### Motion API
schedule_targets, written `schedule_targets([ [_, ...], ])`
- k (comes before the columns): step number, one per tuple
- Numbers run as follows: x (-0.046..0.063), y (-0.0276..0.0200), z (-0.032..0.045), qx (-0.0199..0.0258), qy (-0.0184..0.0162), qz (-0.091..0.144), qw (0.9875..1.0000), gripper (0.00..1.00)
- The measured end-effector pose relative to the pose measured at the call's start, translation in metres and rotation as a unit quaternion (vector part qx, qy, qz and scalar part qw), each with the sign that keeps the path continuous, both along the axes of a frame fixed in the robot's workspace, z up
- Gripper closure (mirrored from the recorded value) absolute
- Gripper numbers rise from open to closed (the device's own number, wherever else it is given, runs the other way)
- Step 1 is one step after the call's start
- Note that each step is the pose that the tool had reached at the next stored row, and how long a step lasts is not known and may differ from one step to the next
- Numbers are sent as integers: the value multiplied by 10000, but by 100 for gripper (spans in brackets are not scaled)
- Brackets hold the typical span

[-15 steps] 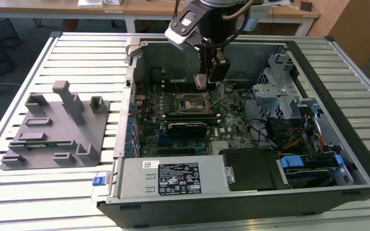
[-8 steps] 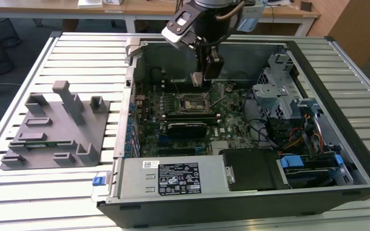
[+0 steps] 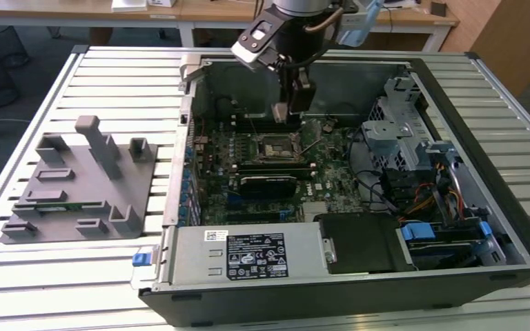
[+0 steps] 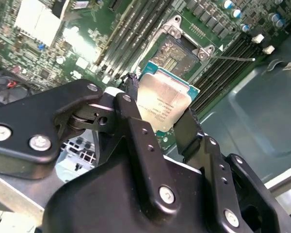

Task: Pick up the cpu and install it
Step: 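Place the cpu into insertion slot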

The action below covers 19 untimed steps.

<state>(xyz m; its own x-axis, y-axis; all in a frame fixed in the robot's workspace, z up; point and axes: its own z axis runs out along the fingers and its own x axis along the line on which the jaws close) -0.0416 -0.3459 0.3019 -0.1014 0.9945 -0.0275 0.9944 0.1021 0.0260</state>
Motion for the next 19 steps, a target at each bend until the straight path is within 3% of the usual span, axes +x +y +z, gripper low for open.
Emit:
schedule_targets([
  [5, -15, 23, -91, -1, -2, -6, 10000, 46],
  [14, -50, 35, -207, -1, -2, -319, 9995, 46],
  [19, -54, 66, -296, -1, -7, -342, 9994, 46],
])
